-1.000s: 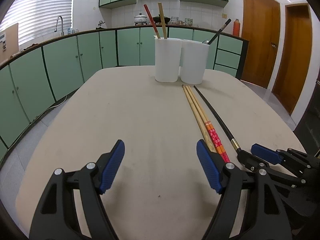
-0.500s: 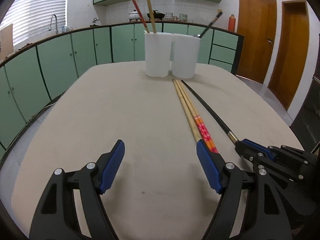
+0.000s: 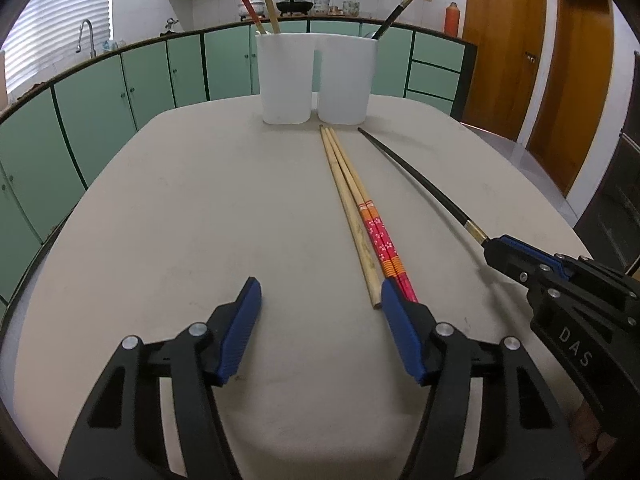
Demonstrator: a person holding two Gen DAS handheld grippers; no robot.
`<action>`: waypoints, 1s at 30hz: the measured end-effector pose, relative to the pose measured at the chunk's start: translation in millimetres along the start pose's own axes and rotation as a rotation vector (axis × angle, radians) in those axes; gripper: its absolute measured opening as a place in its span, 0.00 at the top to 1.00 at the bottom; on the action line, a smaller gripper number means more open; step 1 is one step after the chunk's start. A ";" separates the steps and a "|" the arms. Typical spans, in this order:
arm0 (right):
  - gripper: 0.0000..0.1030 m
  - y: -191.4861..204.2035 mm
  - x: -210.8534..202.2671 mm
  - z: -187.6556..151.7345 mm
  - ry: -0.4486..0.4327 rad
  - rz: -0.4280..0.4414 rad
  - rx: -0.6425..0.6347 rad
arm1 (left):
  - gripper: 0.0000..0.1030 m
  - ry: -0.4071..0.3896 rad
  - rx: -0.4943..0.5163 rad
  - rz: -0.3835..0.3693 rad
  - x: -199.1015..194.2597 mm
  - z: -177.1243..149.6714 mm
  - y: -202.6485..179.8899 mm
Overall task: Organize utensils
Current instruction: 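Grasp the black chopstick with the right tool while the left tool grasps a plain wooden chopstick, then lift the wooden chopstick with the left tool while the right tool carries the black chopstick over the holder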
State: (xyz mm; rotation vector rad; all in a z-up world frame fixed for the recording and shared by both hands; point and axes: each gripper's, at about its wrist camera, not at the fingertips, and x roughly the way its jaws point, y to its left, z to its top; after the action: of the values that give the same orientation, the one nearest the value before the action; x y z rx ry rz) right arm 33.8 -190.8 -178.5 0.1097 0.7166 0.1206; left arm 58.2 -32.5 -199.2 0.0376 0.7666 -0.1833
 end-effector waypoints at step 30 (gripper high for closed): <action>0.94 2.6 -20.2 12.6 -0.067 0.005 -0.041 | 0.94 -0.135 0.035 -0.031 -38.9 18.6 -8.1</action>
State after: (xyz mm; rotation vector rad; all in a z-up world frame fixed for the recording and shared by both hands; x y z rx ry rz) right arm 26.9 -191.9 -155.6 0.0759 0.6470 0.1359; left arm 42.1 -36.4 -158.6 0.0461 0.6291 -0.2269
